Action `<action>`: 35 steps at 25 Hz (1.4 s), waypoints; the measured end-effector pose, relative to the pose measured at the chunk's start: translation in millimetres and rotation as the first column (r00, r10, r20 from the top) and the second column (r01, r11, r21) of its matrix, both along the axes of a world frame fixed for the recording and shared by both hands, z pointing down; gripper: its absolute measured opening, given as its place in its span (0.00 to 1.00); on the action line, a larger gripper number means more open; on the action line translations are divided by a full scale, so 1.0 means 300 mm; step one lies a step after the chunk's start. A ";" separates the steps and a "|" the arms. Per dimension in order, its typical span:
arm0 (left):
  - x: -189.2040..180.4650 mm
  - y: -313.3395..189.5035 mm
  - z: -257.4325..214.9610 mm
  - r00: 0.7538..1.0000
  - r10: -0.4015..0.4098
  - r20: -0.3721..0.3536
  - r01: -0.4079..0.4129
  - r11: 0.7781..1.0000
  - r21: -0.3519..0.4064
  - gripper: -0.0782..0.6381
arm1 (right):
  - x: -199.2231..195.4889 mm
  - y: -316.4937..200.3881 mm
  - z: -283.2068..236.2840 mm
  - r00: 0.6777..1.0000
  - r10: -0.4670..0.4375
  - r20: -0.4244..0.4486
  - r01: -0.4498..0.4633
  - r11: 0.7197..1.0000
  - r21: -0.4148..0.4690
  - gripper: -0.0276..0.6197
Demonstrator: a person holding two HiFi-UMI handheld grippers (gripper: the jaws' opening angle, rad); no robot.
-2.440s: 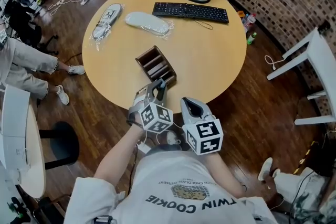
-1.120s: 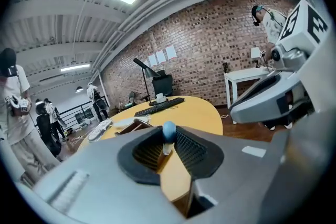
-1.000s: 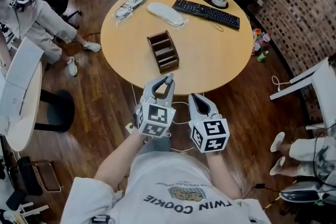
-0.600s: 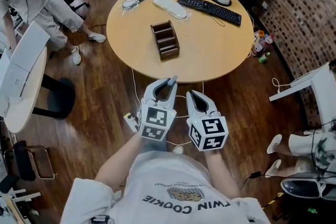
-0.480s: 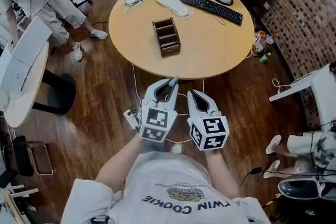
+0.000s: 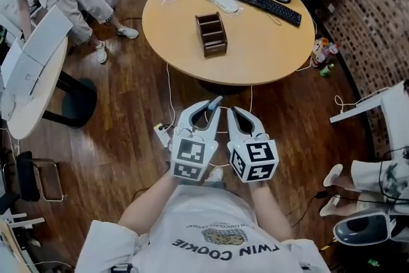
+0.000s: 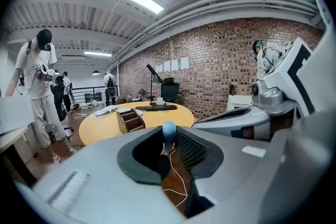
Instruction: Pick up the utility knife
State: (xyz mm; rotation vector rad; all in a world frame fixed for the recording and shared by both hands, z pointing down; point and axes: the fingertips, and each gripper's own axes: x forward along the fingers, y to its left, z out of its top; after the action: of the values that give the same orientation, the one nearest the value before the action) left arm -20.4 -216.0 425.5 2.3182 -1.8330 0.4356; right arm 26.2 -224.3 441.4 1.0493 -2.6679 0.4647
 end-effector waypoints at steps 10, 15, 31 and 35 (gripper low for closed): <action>-0.056 0.157 -0.004 0.997 -0.013 -0.074 0.014 1.000 0.003 0.21 | -0.084 0.129 -0.016 1.000 0.002 -0.004 -0.002 1.000 0.022 0.04; -0.107 0.265 -0.012 0.996 -0.006 -0.092 0.006 1.000 0.003 0.21 | -0.143 0.232 -0.024 1.000 0.010 -0.020 -0.009 1.000 0.027 0.04; -0.193 0.625 -0.021 0.995 0.023 -0.100 -0.022 1.000 0.015 0.21 | -0.217 0.611 -0.047 0.998 0.065 -0.025 -0.064 0.997 0.049 0.04; -0.199 0.701 -0.032 0.995 0.033 -0.097 -0.031 0.999 0.026 0.21 | -0.224 0.695 -0.056 0.997 0.072 -0.027 -0.071 0.996 0.061 0.04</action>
State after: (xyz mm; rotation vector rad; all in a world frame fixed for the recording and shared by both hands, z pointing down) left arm -80.2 -5.6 416.0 2.3433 -1.7682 0.3004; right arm -41.0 -15.7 424.6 1.1630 -2.6405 0.3819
